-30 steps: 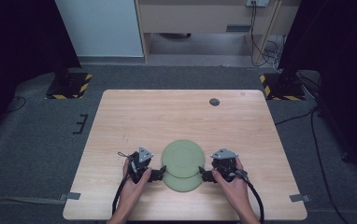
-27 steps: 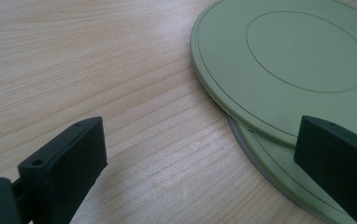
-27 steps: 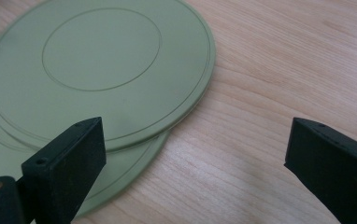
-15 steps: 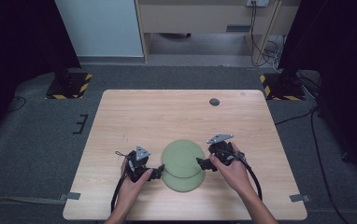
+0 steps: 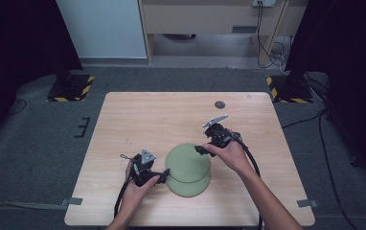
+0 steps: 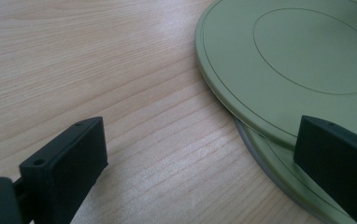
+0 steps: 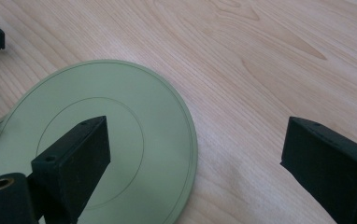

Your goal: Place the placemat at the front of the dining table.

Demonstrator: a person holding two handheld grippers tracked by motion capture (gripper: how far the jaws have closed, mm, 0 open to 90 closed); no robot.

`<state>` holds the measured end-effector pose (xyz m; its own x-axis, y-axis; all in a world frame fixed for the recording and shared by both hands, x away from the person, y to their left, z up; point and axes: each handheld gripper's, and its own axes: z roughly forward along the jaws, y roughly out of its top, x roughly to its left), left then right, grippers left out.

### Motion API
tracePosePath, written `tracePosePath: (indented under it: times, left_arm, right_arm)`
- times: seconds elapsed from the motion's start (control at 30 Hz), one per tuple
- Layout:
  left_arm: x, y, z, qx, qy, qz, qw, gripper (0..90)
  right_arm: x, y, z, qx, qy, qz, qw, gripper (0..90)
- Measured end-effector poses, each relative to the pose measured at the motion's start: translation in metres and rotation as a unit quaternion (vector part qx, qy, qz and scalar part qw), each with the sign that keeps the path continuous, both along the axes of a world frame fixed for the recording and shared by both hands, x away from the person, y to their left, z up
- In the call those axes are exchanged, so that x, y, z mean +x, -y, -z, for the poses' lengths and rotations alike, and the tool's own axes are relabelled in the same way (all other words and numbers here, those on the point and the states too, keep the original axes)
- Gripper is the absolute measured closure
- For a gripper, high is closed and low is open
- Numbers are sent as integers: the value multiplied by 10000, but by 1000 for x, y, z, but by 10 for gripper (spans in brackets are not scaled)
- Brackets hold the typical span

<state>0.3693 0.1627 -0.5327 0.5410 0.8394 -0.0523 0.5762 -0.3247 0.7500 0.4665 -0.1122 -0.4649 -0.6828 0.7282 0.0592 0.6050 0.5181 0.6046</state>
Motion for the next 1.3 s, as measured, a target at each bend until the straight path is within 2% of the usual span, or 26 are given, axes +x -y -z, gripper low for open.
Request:
tracePosePath:
  times: [0.1,0.37,0.5,0.57,0.63,0.83,0.9,0.97,1.07,1.3]
  left_arm:
    - [1,1,1,13,-12,13,10000,22]
    - [-2,4,0,63,28,38,10000,22]
    - [-4,6,-1,155,56,79,9998,21]
    - [-6,8,-2,167,104,100,9998,25]
    - [-8,10,-4,185,138,102,9997,24]
    - [-12,16,-6,211,179,144,9995,24]
    - [-12,17,-6,237,179,139,9995,23]
    - [-11,17,-5,240,156,119,9995,18]
    - [-9,16,-4,217,129,103,9996,11]
    - [-8,15,-4,174,93,86,9998,4]
  right_arm:
    - [7,-3,1,26,-94,-74,9999,112]
    - [13,-4,9,97,-334,-155,9993,104]
    - [13,-5,10,137,-359,-179,9991,114]
    - [9,-6,10,101,-327,-200,9992,115]
    - [5,-8,10,185,-333,-183,9991,117]
    - [-1,-12,11,223,-332,-233,9989,121]
    - [-1,-12,11,243,-369,-209,9988,117]
    - [1,-13,13,247,-348,-196,9989,66]
    - [3,-14,14,243,-380,-103,9989,99]
    - [7,-18,25,269,-585,-227,9977,138]
